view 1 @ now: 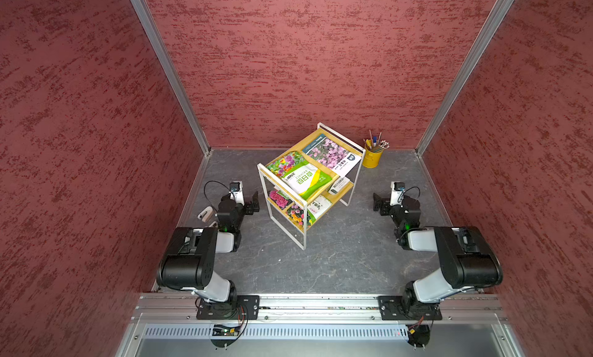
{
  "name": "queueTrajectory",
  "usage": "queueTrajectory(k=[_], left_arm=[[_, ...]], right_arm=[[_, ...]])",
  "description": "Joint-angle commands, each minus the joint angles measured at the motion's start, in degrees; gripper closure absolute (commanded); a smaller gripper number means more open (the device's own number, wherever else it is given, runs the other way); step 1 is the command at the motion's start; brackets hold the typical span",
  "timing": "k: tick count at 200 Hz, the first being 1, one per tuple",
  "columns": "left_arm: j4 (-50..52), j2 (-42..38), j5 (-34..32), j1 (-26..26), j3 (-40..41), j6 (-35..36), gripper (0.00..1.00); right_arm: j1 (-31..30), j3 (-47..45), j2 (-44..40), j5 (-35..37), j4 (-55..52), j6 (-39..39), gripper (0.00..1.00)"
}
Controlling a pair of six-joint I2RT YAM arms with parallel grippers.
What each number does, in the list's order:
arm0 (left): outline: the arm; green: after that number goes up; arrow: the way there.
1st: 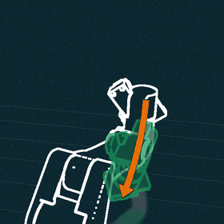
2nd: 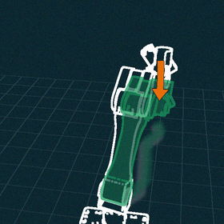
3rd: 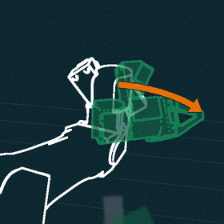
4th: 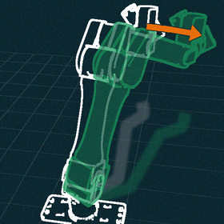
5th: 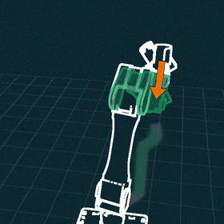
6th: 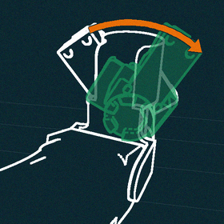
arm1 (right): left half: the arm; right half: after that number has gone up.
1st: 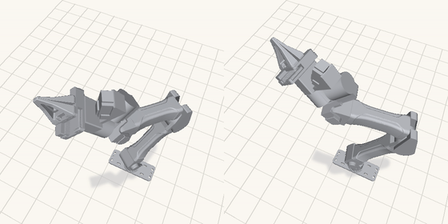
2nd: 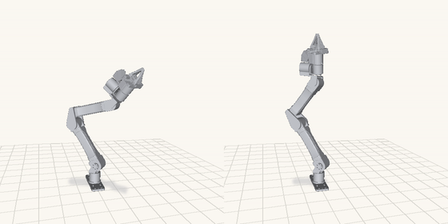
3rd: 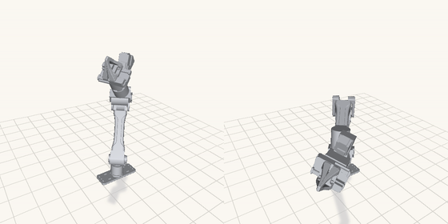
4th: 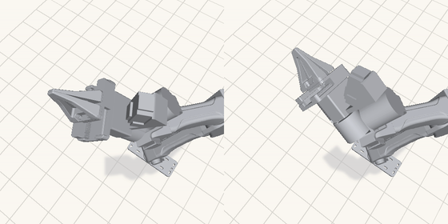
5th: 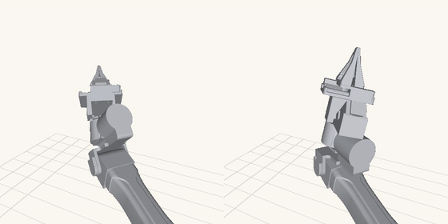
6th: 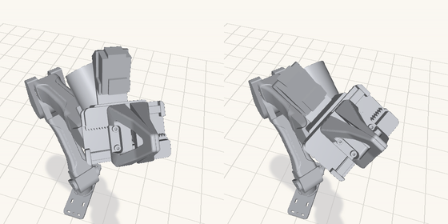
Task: Take the seed bag off the shelf
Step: Adjust the shelf at the center of the board.
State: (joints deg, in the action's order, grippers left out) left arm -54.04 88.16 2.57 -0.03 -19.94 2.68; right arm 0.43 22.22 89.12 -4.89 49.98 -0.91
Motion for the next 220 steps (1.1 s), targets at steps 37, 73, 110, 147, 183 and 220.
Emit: queueTrajectory(k=[37, 73, 110, 147, 183, 220], left_arm=[[-1.68, -0.18, -0.38, 0.21, 0.25, 0.81, 0.0], [-1.32, -0.12, -0.15, 0.03, 0.09, 0.62, 0.0], [-1.24, -0.1, -0.12, -0.03, -0.01, 0.57, 0.0], [3.03, -0.17, 6.4, -3.96, -2.15, -2.24, 0.0], [3.73, -11.51, 2.38, -5.32, 2.91, -5.43, 0.0], [40.73, -35.17, -1.52, -4.6, -5.15, -15.5, 0.0]], right_arm=[[-0.17, 0.03, -0.52, -0.31, 2.32, -0.39, 0.02], [-0.17, 0.02, -0.37, -0.33, 2.32, -0.4, 0.02], [-0.19, 0.12, -0.36, -0.34, 2.06, -0.45, 0.01], [-0.19, 0.19, -0.38, -0.31, 2.03, -0.45, 0.01], [-0.26, 3.78, -11.3, 10.57, -11.84, 3.15, 0.01], [-0.22, 17.83, -23.27, 12.71, -44.69, 15.6, 0.02]])
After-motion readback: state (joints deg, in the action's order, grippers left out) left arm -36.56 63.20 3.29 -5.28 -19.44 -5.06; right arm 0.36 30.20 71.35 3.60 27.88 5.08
